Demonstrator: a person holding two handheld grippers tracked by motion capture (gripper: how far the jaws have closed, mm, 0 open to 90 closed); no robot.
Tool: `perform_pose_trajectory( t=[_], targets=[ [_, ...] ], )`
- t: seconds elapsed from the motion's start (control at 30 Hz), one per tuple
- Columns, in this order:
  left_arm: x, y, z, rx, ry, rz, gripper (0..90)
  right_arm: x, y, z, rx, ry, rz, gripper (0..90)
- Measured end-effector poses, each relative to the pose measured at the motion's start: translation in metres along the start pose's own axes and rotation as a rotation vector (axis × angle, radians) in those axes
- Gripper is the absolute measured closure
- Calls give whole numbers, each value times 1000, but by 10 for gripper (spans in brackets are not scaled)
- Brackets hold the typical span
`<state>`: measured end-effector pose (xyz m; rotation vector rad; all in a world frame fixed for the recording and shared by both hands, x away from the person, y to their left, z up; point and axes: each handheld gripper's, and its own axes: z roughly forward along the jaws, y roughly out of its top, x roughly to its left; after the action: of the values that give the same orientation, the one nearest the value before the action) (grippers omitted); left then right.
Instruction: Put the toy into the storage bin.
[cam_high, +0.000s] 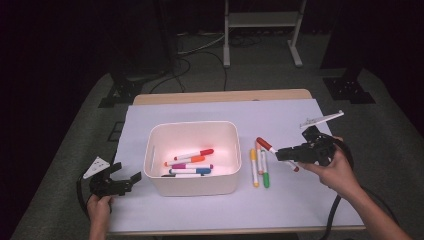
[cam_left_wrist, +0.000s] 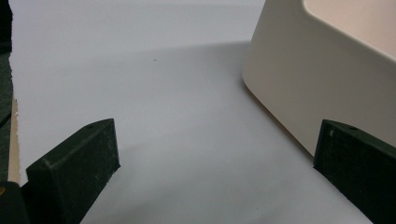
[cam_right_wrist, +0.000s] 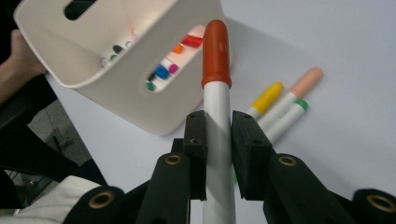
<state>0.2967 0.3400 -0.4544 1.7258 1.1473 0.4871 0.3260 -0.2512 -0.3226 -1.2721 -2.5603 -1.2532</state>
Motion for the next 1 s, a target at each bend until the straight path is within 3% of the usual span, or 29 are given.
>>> perform_pose_trajectory(
  t=[0.5,1.0],
  targets=[
    [0,0,0,2,-1,-1,0,47,44,0,14,73,-124,761],
    [0,0,0,-1,-4,-2,0,85,79,28,75,137,-227,761]
  ],
)
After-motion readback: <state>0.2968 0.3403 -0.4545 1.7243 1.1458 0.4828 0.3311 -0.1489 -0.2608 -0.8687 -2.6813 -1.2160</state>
